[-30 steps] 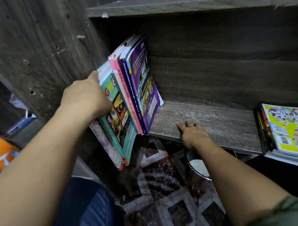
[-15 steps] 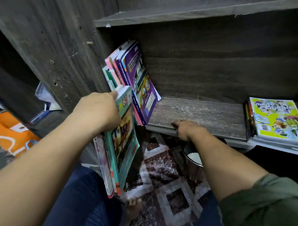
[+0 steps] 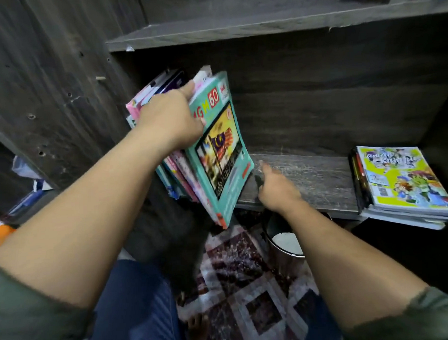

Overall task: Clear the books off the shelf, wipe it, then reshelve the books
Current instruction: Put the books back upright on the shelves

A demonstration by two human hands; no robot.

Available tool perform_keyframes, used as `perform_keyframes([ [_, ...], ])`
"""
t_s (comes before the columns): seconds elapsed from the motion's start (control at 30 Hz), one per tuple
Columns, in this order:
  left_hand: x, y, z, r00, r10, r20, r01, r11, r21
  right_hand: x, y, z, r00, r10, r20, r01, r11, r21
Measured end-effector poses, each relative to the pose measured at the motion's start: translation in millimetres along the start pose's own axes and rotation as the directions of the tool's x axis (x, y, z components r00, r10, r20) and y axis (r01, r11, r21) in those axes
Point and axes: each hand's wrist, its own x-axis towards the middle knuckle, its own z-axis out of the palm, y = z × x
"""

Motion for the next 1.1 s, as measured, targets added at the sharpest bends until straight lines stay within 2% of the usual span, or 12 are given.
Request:
perform_keyframes([
  [0.1, 31, 1, 23, 0.996, 0.001, -0.095, -0.002, 1.000, -0.002, 14, 1, 12, 0.987, -0.130, 0.096, 0.127, 0.991, 0.036],
  [0.2, 51, -5, 58, 0.994, 0.005, -0.111, -0.002, 1.000, 0.029, 27, -6, 39, 0.942, -0.244, 0.229, 0.219, 0.967, 0.131],
  [0.3, 64, -12, 79, 0.984, 0.021, -0.177, -0.019, 1.000, 0.016, 41, -22, 66, 0.928, -0.280, 0.246, 0.221, 0.945, 0.241],
  [0.4, 65, -24, 89, 0.957, 0.038, -0.289, -0.048, 0.998, -0.028, 54, -42, 86, 0.948, -0.233, 0.217, 0.166, 0.943, 0.287],
  [0.47, 51, -39, 95, 0.883, 0.114, -0.456, -0.156, 0.986, -0.055, 61, -51, 94, 0.966, -0.200, 0.163, 0.145, 0.944, 0.297],
  [0.53, 36, -58, 103, 0.722, 0.173, -0.670, -0.246, 0.969, -0.016, 68, -55, 101, 0.977, -0.178, 0.113, 0.141, 0.949, 0.284],
  [0.6, 23, -81, 108, 0.622, 0.119, -0.774, -0.184, 0.983, 0.003, 72, -56, 104, 0.978, -0.188, 0.091, 0.159, 0.953, 0.256],
  [0.67, 17, -105, 108, 0.643, 0.034, -0.765, -0.138, 0.988, -0.072, 72, -58, 105, 0.973, -0.214, 0.085, 0.187, 0.949, 0.253],
  [0.83, 15, -129, 110, 0.796, 0.101, -0.597, -0.136, 0.991, -0.013, 65, -67, 100, 0.972, -0.222, 0.069, 0.197, 0.944, 0.266],
  [0.97, 20, -131, 112, 0.766, 0.117, -0.632, -0.171, 0.985, -0.025, 63, -71, 95, 0.972, -0.204, 0.116, 0.166, 0.948, 0.271],
  [1.03, 24, -131, 109, 0.746, 0.083, -0.661, -0.211, 0.970, -0.117, 65, -72, 95, 0.972, -0.190, 0.142, 0.145, 0.950, 0.277],
  [1.1, 27, -128, 101, 0.767, -0.031, -0.641, -0.203, 0.936, -0.288, 69, -74, 94, 0.970, -0.170, 0.173, 0.114, 0.950, 0.292],
])
